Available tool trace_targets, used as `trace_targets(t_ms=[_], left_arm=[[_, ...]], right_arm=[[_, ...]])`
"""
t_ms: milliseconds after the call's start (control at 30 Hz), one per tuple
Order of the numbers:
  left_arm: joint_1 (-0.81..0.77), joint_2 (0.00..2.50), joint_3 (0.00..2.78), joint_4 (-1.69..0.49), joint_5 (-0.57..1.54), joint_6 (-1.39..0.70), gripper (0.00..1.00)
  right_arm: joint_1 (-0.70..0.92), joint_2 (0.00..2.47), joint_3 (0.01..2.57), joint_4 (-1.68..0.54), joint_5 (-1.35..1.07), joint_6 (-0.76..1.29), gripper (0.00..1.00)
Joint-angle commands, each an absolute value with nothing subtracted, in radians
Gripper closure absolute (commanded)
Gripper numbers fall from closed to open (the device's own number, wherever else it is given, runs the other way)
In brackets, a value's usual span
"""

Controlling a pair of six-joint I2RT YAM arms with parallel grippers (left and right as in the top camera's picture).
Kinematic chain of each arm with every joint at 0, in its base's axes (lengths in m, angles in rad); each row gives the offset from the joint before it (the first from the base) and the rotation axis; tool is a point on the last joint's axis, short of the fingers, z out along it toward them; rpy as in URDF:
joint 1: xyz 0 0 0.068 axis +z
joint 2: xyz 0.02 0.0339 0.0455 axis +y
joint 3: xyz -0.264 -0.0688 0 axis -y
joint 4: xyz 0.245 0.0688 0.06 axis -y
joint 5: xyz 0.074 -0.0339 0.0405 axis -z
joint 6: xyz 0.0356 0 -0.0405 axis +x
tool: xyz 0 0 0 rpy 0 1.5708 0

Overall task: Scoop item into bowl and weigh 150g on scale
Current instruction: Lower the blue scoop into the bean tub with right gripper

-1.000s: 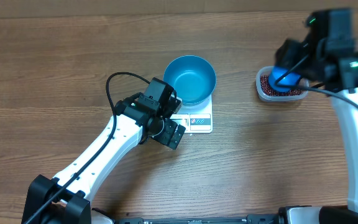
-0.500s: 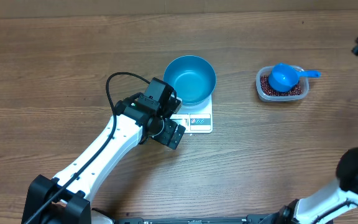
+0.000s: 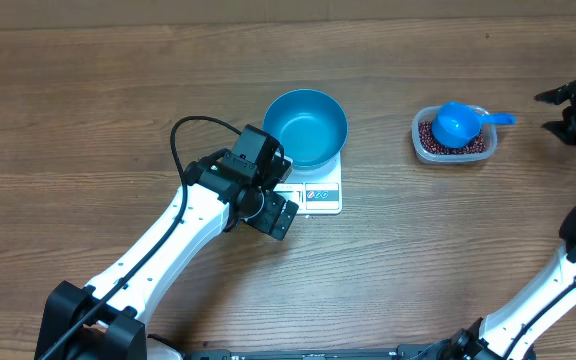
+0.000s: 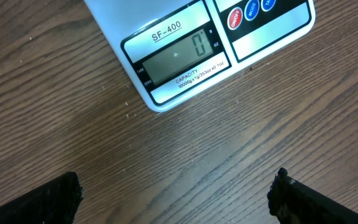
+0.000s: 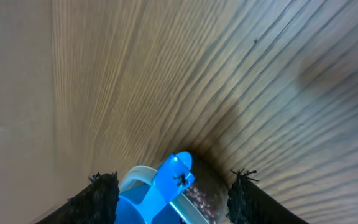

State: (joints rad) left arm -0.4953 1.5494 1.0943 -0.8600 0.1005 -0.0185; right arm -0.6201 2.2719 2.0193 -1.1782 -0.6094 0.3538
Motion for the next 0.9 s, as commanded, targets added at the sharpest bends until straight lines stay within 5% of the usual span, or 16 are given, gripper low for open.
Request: trace_targets(t_ms=[0,600,867], left_arm=[[-0.491,1.531,1.098,-0.859,0.097,0.001,0.00],[-0.491,1.531,1.098,-0.859,0.097,0.001,0.00],[-0.491,1.531,1.098,-0.859,0.097,0.001,0.00]], right_arm=[[-0.617,2.307,2.012,-1.165,-0.683,0.369,0.41],[-0.596,2.315,1.743,-0.883,-0.916,0.445,0.42],[-0.622,2.312,1.763,-0.859,-0.997,0.457,0.58]])
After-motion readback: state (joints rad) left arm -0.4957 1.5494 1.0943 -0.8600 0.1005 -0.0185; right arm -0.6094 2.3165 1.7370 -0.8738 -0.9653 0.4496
